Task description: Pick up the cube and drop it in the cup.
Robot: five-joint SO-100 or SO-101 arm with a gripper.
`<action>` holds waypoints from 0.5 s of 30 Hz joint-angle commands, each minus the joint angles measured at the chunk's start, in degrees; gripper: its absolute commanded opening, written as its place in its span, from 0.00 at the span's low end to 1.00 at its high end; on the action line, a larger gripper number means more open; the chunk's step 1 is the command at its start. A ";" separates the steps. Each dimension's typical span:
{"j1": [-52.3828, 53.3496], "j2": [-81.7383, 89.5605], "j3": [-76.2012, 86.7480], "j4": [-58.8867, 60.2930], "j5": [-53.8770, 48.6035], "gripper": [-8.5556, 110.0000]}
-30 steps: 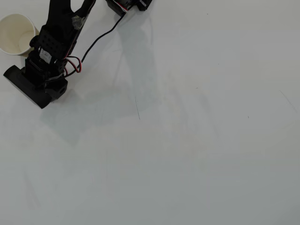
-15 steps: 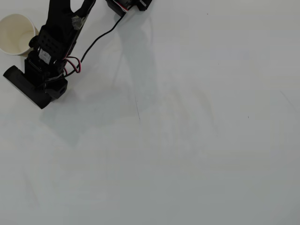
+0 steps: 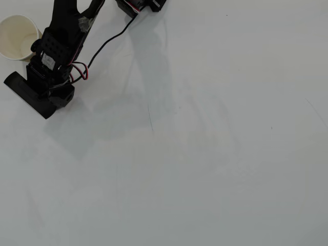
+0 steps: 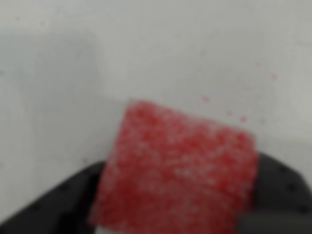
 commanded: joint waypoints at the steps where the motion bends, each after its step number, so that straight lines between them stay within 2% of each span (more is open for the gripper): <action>1: -1.14 4.83 -5.71 0.18 -0.62 0.24; 15: -5.63 12.22 -2.11 0.26 -0.88 0.22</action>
